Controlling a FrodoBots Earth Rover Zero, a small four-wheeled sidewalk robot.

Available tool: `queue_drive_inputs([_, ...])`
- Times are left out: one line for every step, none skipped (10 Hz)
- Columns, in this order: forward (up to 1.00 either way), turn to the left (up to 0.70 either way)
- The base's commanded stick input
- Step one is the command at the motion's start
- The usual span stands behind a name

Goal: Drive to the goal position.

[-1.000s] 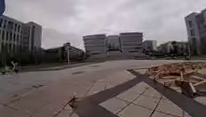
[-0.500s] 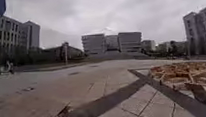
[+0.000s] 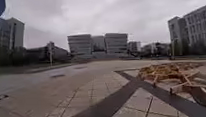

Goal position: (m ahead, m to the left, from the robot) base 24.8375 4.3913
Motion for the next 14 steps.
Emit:
queue_drive_inputs([0.70,0.00])
queue_drive_inputs([0.70,0.00])
queue_drive_inputs([0.70,0.00])
queue_drive_inputs([0.70,0.00])
queue_drive_inputs([0.70,0.00])
queue_drive_inputs([0.70,0.00])
queue_drive_inputs([0.70,0.00])
queue_drive_inputs([0.70,0.00])
queue_drive_inputs([0.70,0.02])
queue_drive_inputs([0.70,0.02])
queue_drive_inputs([0.70,0.02])
queue_drive_inputs([0.70,0.02])
queue_drive_inputs([0.70,0.03])
queue_drive_inputs([0.70,0.03])
